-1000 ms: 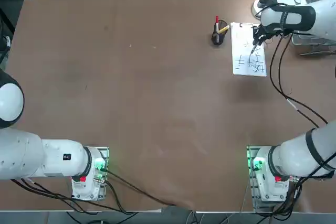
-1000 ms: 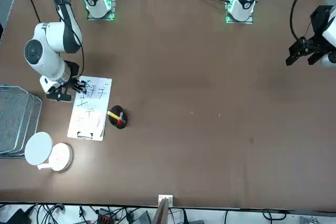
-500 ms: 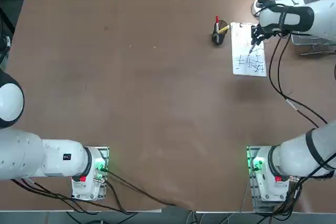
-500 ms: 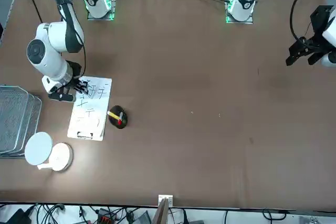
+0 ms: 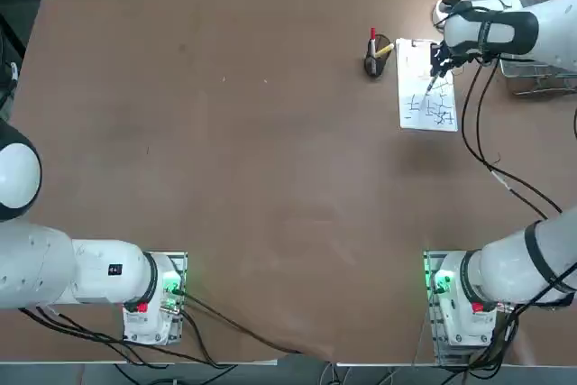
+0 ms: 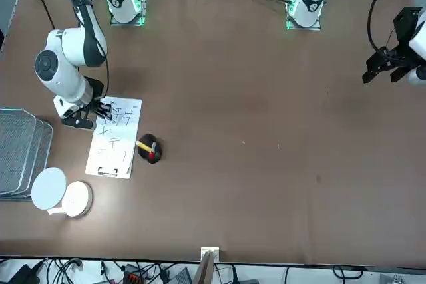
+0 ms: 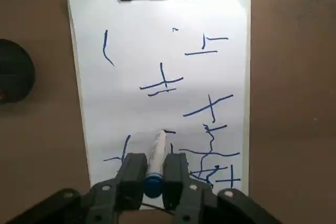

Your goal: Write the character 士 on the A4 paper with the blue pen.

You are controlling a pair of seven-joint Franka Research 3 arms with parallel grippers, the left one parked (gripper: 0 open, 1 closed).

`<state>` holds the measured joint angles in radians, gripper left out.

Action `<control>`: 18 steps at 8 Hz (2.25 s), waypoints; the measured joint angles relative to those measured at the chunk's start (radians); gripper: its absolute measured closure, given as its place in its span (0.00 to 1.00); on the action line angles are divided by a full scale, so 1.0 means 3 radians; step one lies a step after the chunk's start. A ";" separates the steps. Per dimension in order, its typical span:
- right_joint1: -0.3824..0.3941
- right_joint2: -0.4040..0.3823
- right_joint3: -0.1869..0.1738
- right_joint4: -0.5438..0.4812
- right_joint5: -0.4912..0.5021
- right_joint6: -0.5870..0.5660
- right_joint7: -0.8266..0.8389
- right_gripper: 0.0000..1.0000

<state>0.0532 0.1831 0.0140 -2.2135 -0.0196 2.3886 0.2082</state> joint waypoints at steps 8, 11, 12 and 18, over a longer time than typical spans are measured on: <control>0.0000 0.0002 0.0045 0.0126 0.0017 -0.0130 -0.0165 0.79; -0.0005 -0.0003 0.0036 0.0345 -0.0134 -0.0406 -0.0253 0.79; -0.0012 -0.0002 0.0020 0.0350 -0.0148 -0.0417 -0.0289 0.79; -0.0076 0.0064 -0.0123 0.0351 -0.0103 -0.0375 -0.0072 0.79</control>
<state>0.0304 0.2022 -0.0229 -2.1081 -0.0506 2.2759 0.1866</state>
